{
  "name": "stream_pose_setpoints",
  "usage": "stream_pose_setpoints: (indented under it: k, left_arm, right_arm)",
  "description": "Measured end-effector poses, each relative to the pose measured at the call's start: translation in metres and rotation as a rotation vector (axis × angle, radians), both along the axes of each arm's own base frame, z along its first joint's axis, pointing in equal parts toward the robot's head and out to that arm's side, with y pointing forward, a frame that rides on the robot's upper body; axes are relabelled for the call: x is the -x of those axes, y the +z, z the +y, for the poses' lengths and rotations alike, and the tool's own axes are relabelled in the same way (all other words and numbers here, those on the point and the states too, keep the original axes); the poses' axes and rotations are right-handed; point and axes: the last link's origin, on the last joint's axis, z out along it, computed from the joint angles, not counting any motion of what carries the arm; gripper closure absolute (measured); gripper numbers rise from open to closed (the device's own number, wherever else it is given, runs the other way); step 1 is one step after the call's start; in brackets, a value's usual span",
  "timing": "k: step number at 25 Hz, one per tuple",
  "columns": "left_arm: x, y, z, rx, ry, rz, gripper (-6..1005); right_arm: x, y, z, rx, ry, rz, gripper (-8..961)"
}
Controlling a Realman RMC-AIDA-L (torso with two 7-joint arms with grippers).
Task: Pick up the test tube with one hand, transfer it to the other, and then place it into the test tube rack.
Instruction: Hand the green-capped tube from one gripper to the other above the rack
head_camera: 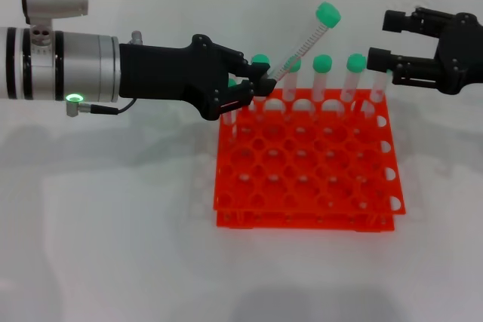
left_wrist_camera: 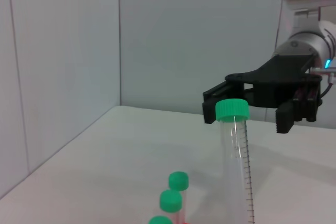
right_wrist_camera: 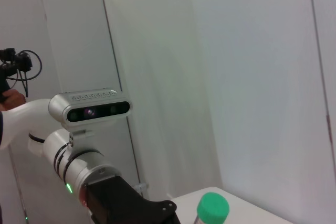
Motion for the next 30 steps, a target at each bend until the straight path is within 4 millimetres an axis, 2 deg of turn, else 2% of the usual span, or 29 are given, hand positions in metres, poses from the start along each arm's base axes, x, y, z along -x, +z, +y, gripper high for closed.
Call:
stream_pose_setpoints:
  k: [20, 30]
  left_arm:
    - [0.001, 0.000, -0.002, 0.008, 0.000, -0.006, 824]
    - [0.003, -0.002, -0.004, 0.012, 0.007, -0.008, 824]
  right_arm:
    - [0.016, -0.008, 0.006, 0.020, 0.041, 0.018, 187]
    - [0.026, -0.018, 0.012, 0.042, 0.056, 0.019, 187]
